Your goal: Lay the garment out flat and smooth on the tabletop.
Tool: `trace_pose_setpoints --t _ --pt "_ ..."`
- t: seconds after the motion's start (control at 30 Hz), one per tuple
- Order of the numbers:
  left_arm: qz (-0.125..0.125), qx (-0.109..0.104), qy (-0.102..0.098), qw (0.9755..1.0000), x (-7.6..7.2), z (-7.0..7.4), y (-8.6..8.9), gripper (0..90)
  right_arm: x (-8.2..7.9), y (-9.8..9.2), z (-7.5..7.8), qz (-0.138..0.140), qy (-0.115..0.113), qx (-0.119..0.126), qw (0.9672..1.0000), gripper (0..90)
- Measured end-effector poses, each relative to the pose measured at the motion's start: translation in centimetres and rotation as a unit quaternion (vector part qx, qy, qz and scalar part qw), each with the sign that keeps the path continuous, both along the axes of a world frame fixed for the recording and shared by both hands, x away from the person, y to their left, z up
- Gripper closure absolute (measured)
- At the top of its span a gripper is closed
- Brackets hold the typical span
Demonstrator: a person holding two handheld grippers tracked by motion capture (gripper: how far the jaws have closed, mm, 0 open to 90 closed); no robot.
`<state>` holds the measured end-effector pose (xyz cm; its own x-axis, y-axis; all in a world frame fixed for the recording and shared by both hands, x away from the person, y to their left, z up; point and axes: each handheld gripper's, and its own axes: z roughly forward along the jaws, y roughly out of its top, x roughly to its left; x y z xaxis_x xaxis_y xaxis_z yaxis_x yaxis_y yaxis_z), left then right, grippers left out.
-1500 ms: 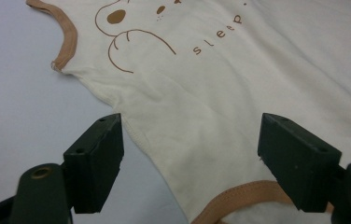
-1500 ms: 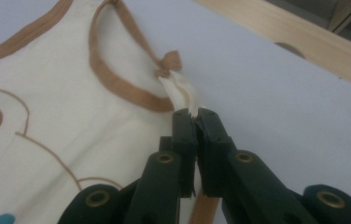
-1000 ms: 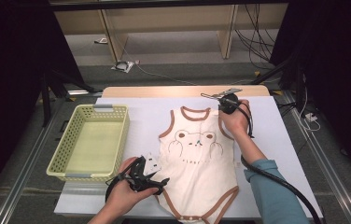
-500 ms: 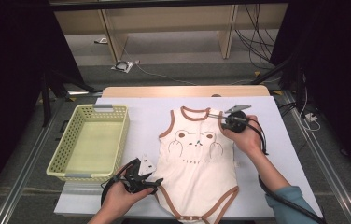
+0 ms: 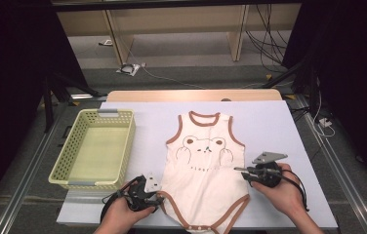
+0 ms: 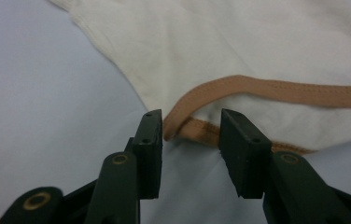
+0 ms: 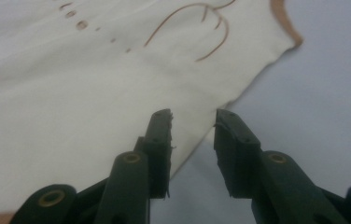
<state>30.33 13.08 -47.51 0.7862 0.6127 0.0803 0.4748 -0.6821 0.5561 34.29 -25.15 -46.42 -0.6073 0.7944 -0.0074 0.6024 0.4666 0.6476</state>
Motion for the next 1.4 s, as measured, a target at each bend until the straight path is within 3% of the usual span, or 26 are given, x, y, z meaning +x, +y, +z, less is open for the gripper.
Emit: trace_pose_setpoints --t 0.2,0.27,0.43,0.63,0.93,1.07,1.1,1.13,1.2,1.27,1.4 --pt "-0.006 0.003 0.009 0.9999 -0.1 -0.2 -0.1 67.9 -3.6 -0.1 -0.8 0.021 0.029 -0.003 0.9994 66.3" --pt "-0.008 0.004 0.010 0.9999 -0.1 -0.2 -0.3 71.2 -4.0 0.0 -1.0 0.026 0.033 -0.009 0.9991 71.7" --pt "-0.014 0.010 0.007 0.9998 -0.3 -0.1 -0.5 77.7 -4.0 -0.1 -1.1 0.030 0.048 0.002 0.9984 87.3" --pt "-0.013 0.006 0.003 0.9999 -0.2 0.1 -0.5 79.2 -4.1 -0.1 -0.7 0.021 0.047 -0.012 0.9986 88.5" --pt "-0.018 0.005 -0.007 0.9998 0.0 0.4 -1.0 79.8 -4.3 -0.8 -0.4 0.004 0.046 -0.045 0.9979 88.0" --pt "-0.023 0.006 -0.006 0.9997 0.0 0.3 -1.2 81.5 -4.7 0.4 0.5 0.014 0.008 -0.077 0.9969 71.8" --pt "-0.024 0.007 -0.006 0.9997 0.0 0.3 -1.2 81.8 -4.9 0.9 0.7 0.024 0.004 -0.067 0.9975 70.1" --pt "-0.024 0.008 -0.006 0.9997 0.1 0.3 -1.2 82.0 -5.1 1.8 1.0 0.051 0.002 -0.038 0.9980 68.5" --pt "-0.025 0.009 -0.006 0.9996 0.1 0.2 -1.3 82.2 -5.7 4.0 1.2 0.094 -0.004 -0.011 0.9955 67.3" --pt "-0.025 0.008 -0.005 0.9996 0.1 0.2 -1.3 82.3 -6.5 6.6 1.2 0.142 -0.009 -0.006 0.9898 66.2" --pt "-0.024 0.011 -0.009 0.9996 0.2 0.1 -1.3 82.4 -8.1 11.2 0.5 0.238 0.010 0.009 0.9713 63.9"
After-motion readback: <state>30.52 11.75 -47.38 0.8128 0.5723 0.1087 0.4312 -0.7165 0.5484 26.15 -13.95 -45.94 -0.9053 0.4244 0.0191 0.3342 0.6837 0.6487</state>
